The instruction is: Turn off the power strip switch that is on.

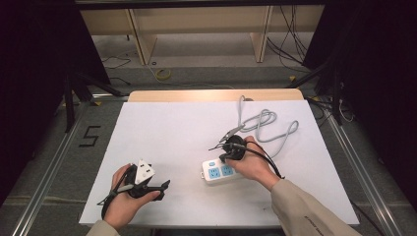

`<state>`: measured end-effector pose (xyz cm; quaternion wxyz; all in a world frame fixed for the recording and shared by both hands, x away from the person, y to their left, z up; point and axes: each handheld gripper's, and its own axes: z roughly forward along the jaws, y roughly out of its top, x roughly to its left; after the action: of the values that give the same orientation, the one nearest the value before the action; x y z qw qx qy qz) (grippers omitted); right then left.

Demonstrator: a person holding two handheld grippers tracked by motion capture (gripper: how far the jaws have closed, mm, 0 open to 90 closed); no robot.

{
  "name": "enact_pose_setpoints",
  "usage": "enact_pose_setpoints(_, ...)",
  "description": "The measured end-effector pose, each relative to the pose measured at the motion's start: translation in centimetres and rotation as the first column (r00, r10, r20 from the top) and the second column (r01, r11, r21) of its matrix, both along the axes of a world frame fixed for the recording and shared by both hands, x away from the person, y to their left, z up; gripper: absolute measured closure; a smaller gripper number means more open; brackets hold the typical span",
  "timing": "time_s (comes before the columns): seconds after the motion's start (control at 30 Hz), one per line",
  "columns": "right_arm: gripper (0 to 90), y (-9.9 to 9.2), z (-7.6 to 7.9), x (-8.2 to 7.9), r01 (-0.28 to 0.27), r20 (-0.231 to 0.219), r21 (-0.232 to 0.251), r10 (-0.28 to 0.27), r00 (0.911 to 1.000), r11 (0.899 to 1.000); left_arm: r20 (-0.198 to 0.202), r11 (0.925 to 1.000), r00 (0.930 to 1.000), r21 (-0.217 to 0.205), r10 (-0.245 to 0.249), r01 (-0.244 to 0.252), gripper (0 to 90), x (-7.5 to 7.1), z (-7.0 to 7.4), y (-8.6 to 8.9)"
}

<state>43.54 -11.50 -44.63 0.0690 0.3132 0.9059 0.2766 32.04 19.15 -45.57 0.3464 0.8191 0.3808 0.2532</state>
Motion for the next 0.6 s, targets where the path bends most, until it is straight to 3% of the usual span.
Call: enact_pose_setpoints(0.6, 90.0, 0.08, -0.06, -0.01, -0.004, -0.005, -0.011, 0.004, 1.0000, 1.000, -0.003, 1.0000, 1.0000, 0.001, -0.003, 0.003, 17.9, 0.04, -0.05, -0.09)
